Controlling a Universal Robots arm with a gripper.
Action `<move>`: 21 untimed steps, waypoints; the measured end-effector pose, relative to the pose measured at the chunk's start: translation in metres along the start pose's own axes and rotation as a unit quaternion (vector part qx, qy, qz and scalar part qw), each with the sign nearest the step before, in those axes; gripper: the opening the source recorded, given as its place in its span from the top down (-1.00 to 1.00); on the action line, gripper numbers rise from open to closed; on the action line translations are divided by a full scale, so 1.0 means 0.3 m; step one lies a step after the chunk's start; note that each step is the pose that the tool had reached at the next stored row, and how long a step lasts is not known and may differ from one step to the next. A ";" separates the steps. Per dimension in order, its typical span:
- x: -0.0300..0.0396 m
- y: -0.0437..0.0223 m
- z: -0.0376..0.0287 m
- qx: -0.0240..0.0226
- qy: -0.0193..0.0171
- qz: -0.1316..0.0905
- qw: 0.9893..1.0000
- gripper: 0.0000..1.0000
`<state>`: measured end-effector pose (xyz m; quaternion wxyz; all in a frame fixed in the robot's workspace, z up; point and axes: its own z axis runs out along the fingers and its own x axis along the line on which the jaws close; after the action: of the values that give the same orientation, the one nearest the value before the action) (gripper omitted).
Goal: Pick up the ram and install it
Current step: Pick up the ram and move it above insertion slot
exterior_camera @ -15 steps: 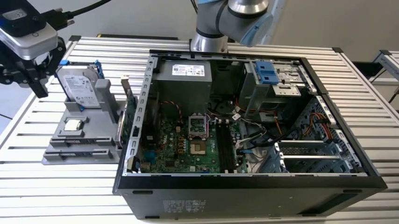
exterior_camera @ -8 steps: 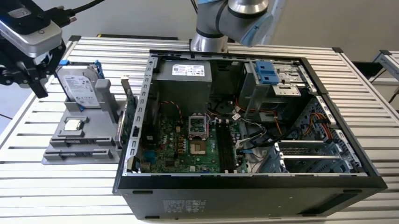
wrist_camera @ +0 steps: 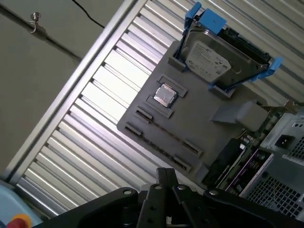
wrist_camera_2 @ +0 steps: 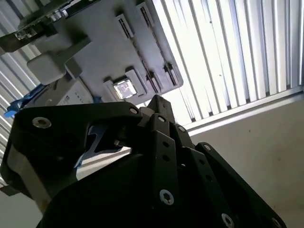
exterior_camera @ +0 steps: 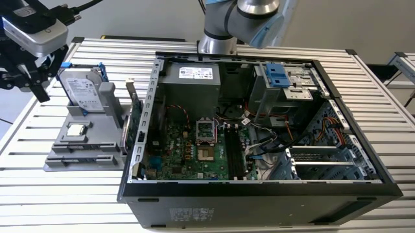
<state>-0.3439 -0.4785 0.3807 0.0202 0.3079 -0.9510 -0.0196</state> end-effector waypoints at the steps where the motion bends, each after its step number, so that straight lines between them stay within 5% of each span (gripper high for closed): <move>1: 0.000 0.000 0.000 0.000 0.000 -0.004 1.000 1.00; 6: 0.000 0.000 0.000 0.001 0.002 -0.045 0.999 1.00; 21: 0.000 0.000 0.000 0.003 0.005 -0.099 0.995 1.00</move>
<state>-0.3439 -0.4784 0.3807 0.0220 0.4006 -0.9158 -0.0175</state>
